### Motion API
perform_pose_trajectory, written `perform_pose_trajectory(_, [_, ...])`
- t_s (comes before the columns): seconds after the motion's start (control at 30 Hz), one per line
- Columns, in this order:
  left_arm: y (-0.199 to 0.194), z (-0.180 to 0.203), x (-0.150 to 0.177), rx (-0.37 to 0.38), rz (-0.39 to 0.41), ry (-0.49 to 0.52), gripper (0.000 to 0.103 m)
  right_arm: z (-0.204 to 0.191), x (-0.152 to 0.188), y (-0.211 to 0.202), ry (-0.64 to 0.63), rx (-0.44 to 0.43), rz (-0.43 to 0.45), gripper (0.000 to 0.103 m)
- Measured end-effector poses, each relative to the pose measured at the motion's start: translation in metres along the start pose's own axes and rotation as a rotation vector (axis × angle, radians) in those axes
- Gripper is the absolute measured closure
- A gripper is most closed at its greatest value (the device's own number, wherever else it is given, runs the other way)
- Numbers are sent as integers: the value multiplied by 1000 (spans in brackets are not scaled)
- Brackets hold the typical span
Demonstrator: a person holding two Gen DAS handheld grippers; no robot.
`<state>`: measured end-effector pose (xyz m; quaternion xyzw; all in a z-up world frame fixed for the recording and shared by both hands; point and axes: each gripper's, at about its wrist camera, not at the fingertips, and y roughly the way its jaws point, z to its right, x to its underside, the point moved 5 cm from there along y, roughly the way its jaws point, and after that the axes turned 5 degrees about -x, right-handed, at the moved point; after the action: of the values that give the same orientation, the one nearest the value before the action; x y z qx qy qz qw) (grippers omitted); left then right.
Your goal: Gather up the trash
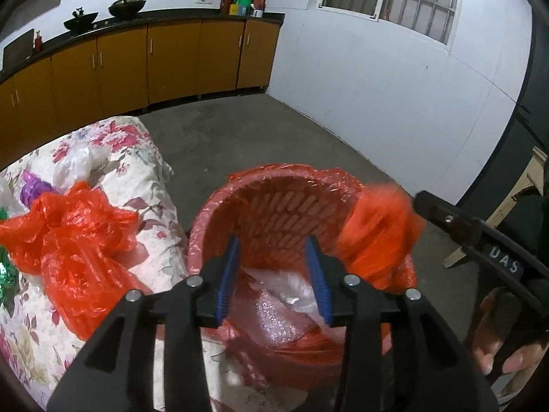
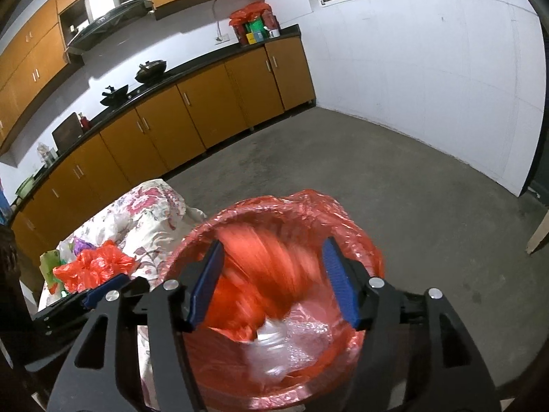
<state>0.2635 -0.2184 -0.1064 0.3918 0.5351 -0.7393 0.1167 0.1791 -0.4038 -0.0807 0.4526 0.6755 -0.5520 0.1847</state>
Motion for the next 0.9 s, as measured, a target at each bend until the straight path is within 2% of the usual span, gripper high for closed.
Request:
perform_pose_trajectory(0.13, [-6,-11,2,-27,10,-22,59,1,2,-3,-14,20,-2,42])
perform_pose_trajectory(0.3, [-29,-28,4,-93,67,-45,44,-4,2,-8,-48,28,1,42])
perform_pose_trajectory(0.57, [-74,-77,21,-287,161,-83,23,-39,13,-11,-149,-20,1,42])
perform_pose_trajectory(0.77, [-100,-135,42,-427,162,-144,21,-61,17,-10,-177,-45,5,42])
perform_pose_trajectory(0.9, [-112,-160,48,-459,165,-188,21,-57,12,-16,-172,-25,32,42])
